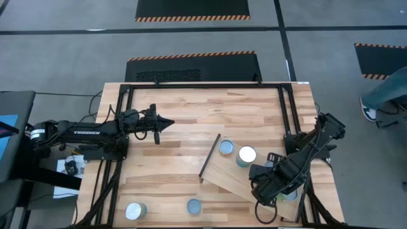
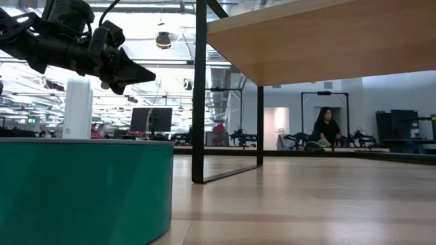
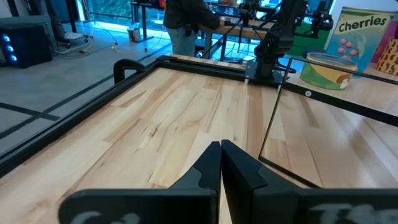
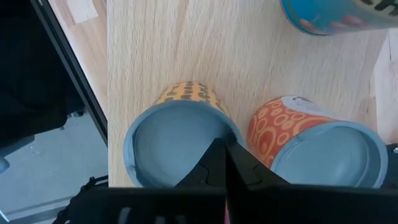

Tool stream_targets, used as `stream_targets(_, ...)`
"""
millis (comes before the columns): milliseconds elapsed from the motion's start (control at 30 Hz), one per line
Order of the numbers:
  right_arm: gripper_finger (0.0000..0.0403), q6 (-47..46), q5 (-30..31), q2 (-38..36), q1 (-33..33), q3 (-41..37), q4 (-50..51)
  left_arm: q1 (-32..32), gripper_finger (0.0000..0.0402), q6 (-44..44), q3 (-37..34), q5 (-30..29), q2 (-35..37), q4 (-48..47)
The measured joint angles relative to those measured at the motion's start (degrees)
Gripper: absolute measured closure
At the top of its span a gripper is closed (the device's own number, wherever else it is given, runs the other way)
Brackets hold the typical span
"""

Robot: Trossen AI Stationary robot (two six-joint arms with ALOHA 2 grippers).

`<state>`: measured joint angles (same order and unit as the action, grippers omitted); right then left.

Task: Pick and place cans onto a shelf
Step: Put the canned beans on the shelf

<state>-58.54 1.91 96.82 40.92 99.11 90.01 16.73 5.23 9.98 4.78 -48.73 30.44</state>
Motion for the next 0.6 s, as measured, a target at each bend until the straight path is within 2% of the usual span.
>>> stream_targets(600,0.0395,0.0,1.2,0.0,-0.2,0.0,0.0,0.0,0.0401,0.0,0.0,0.0,0.0,0.0)
